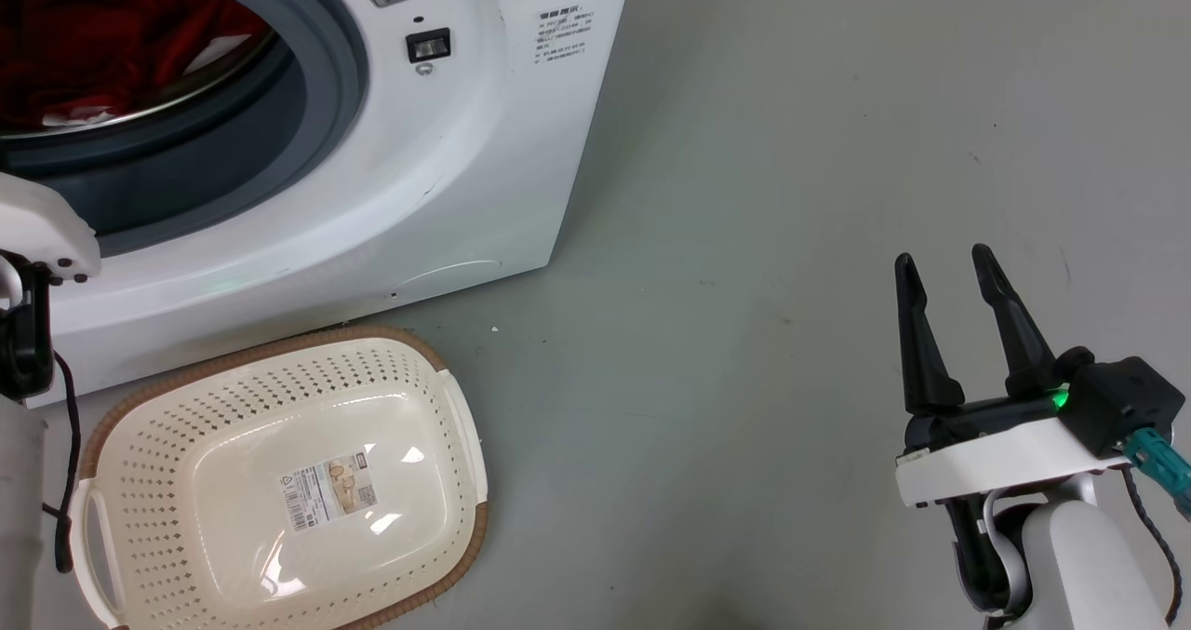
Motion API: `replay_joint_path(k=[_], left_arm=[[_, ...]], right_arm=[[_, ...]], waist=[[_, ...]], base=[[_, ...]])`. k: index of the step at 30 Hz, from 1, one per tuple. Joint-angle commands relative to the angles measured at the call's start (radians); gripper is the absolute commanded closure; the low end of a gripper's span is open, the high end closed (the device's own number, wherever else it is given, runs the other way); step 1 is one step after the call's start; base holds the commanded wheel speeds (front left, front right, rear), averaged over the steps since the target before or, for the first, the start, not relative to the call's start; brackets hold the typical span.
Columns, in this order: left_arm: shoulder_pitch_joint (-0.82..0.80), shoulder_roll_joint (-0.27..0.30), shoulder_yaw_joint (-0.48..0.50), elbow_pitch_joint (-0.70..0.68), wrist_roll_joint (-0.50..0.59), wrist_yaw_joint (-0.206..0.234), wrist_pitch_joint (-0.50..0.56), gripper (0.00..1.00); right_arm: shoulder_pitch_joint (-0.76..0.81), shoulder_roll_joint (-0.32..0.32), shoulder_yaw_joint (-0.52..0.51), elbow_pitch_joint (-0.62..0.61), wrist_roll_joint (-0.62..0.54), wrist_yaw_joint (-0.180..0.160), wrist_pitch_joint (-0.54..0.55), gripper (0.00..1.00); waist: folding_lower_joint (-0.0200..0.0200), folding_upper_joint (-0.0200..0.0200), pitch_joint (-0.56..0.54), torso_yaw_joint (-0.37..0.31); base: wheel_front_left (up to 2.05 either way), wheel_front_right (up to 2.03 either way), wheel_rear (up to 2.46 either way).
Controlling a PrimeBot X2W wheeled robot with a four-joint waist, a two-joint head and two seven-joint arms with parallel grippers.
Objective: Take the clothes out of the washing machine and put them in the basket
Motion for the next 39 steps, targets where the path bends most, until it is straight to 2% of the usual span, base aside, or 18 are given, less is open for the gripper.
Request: replay_joint_path(k=[1, 5, 6, 7, 8, 17, 27, 39], left_arm=[[0.017, 0.001, -0.001, -0.011, -0.006, 0.002, 0.012, 1.0], [0.024, 0.007, -0.005, -0.023, -0.012, 0.002, 0.034, 1.0], [0.025, 0.009, -0.005, -0.027, -0.014, 0.001, 0.041, 0.6], [0.022, 0.011, -0.006, -0.029, -0.014, 0.001, 0.046, 0.13], [0.02, 0.013, -0.007, -0.032, -0.015, -0.001, 0.052, 0.0], [-0.043, 0.058, -0.029, -0.034, -0.016, -0.029, 0.131, 0.0], [-0.221, 0.152, -0.104, 0.038, 0.016, -0.105, 0.361, 0.0], [-0.502, 0.237, -0.185, 0.093, 0.058, -0.149, 0.632, 0.0]], right_arm=[[0.006, 0.0, 0.001, -0.006, -0.001, -0.001, -0.002, 0.0], [0.004, 0.0, 0.004, -0.008, -0.002, -0.001, -0.002, 0.0], [0.002, 0.0, 0.004, -0.007, -0.001, -0.001, -0.002, 0.0], [0.0, 0.0, 0.005, -0.008, -0.001, -0.001, -0.002, 0.0], [-0.002, 0.0, 0.006, -0.007, 0.001, -0.001, -0.002, 0.0], [-0.009, 0.001, 0.019, -0.003, 0.01, -0.001, -0.002, 0.0], [-0.036, 0.001, 0.054, 0.002, 0.051, -0.001, -0.002, 0.0], [-0.076, 0.001, 0.112, 0.005, 0.111, -0.001, -0.002, 0.0]], waist=[[0.0002, 0.0, 0.002, 0.002], [0.0002, 0.0, 0.006, 0.002], [0.0002, 0.0, 0.008, 0.002], [0.0002, 0.0, 0.01, 0.001], [0.0002, 0.0, 0.011, 0.001], [0.0002, 0.0, 0.028, -0.016], [0.0002, 0.0, 0.114, -0.082], [0.0002, 0.0, 0.252, -0.16]], base=[[0.0, 0.0, 0.0], [0.0, 0.0, 0.0], [0.0, 0.0, 0.0], [0.0, 0.0, 0.0], [0.0, 0.0, 0.0], [0.0, 0.0, 0.0], [0.0, 0.0, 0.0], [0.0, 0.0, 0.0]])
